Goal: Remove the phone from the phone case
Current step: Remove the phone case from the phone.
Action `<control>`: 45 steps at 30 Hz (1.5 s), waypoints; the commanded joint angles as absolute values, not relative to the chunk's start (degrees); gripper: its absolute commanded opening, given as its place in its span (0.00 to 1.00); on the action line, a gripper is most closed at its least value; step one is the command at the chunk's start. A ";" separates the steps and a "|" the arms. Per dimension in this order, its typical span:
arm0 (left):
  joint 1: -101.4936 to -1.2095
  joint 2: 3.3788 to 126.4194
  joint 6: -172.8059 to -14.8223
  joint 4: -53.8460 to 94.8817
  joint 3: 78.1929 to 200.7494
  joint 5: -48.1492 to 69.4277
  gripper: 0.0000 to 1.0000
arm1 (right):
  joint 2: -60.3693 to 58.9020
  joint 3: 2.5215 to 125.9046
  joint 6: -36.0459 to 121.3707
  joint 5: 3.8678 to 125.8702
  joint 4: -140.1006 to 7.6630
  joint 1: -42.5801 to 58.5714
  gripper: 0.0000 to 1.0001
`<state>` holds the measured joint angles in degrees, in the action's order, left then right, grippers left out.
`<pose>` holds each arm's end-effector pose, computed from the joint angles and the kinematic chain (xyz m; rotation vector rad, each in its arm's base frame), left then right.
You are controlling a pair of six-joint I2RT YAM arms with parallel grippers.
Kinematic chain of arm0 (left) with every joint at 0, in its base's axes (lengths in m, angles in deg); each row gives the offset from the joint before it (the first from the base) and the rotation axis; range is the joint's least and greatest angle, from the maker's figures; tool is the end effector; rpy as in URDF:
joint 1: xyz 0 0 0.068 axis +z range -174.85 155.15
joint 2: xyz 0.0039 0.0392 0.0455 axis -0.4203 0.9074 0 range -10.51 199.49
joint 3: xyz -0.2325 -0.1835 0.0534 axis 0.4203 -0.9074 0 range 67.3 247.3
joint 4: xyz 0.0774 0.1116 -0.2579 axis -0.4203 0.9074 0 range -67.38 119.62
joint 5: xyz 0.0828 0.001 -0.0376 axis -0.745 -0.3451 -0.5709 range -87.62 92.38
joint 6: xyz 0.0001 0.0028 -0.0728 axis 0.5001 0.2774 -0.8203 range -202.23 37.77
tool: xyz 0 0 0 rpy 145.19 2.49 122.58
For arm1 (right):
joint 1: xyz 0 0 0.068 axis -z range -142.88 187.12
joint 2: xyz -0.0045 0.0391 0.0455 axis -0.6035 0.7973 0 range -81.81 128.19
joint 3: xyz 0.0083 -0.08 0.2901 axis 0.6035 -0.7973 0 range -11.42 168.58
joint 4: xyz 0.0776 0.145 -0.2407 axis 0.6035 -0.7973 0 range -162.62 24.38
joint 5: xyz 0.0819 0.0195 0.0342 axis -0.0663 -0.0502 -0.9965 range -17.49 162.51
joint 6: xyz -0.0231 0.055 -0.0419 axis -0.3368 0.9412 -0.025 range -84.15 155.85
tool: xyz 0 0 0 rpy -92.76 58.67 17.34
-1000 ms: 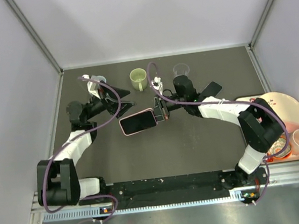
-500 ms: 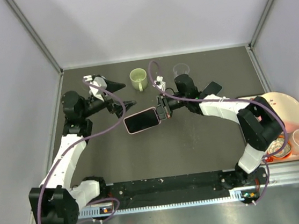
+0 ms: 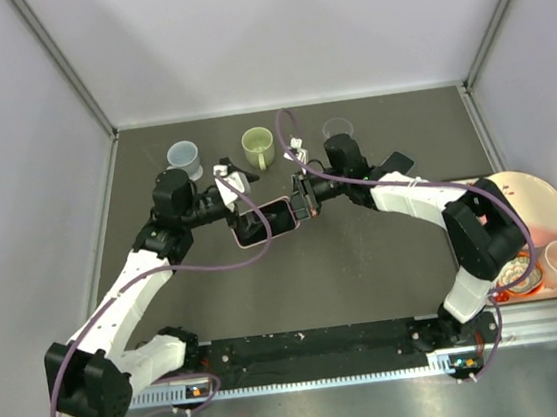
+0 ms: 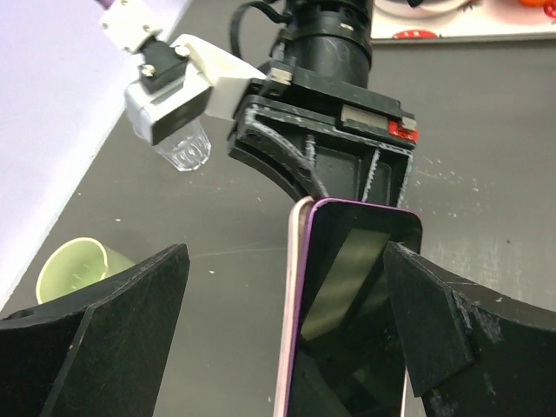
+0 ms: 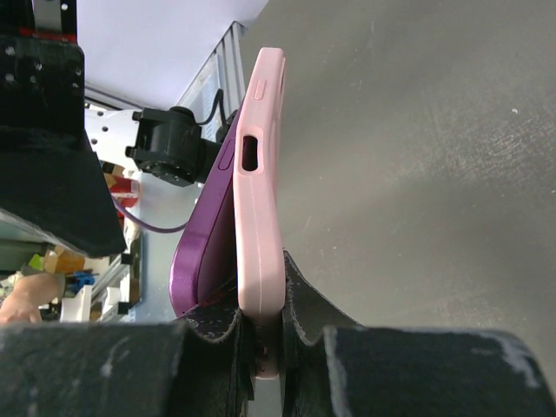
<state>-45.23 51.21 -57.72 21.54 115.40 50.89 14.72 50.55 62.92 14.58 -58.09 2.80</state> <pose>0.2427 -0.1385 0.3399 1.1891 1.3061 -0.7000 0.3096 0.2736 0.2487 -0.8457 2.0564 1.6609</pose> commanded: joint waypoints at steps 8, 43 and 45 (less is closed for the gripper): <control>-50.51 50.75 -43.66 29.83 118.01 43.26 0.99 | 15.22 54.32 62.57 12.74 -56.66 3.20 0.00; -60.09 53.92 -43.83 26.84 113.36 34.55 0.99 | 14.51 54.32 62.74 16.09 -57.10 4.34 0.00; -60.36 54.27 -43.74 26.23 113.09 34.20 0.99 | 14.43 54.41 62.83 15.91 -57.10 4.25 0.00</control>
<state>-59.68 53.41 -43.34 29.67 113.74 35.57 15.42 50.60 62.85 17.46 -59.78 3.91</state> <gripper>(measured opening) 0.988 0.087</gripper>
